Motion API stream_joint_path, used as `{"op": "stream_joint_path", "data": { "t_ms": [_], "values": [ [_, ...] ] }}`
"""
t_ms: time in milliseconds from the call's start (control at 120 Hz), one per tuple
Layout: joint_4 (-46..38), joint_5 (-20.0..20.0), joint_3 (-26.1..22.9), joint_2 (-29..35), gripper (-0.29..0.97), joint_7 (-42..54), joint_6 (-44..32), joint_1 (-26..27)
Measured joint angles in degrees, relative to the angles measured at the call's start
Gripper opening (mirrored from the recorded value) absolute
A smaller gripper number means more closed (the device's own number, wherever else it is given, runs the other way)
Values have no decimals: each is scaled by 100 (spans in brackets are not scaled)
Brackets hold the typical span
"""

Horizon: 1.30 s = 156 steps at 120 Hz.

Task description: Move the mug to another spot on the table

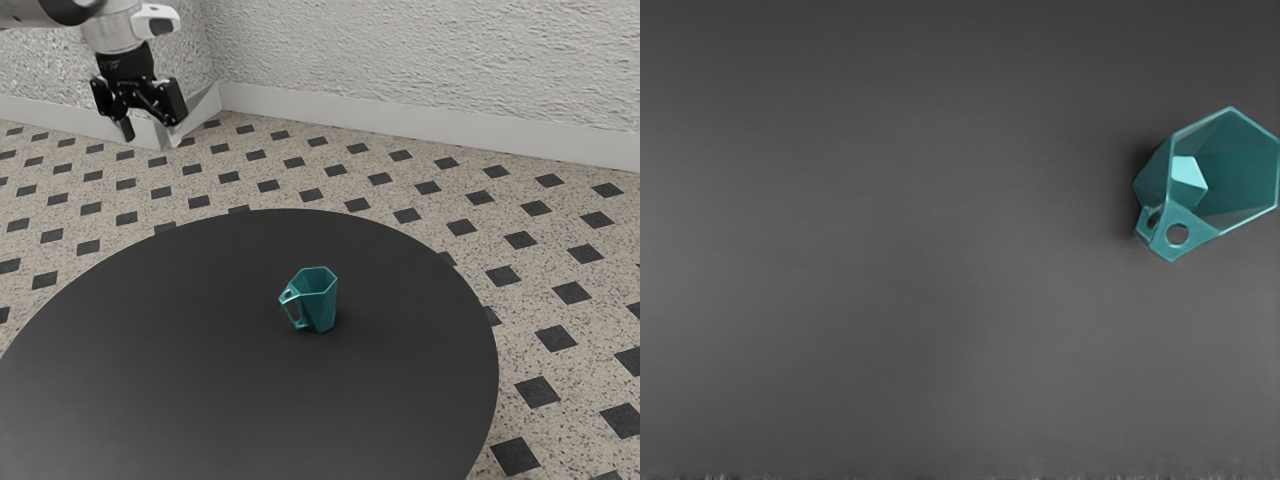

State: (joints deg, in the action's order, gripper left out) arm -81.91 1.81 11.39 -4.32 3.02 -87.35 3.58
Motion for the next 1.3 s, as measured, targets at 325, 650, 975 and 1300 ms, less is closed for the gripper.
{"op": "stream_joint_path", "data": {
  "t_ms": [325,650,975,1300],
  "values": [
    [-76,-49,56,40,66,52,17,49],
    [-1691,-38,59,-132,66,3,-1459,539],
    [-2180,66,56,-642,66,943,-2764,726],
    [-2587,334,57,-983,66,1710,-3427,896]
  ]
}}
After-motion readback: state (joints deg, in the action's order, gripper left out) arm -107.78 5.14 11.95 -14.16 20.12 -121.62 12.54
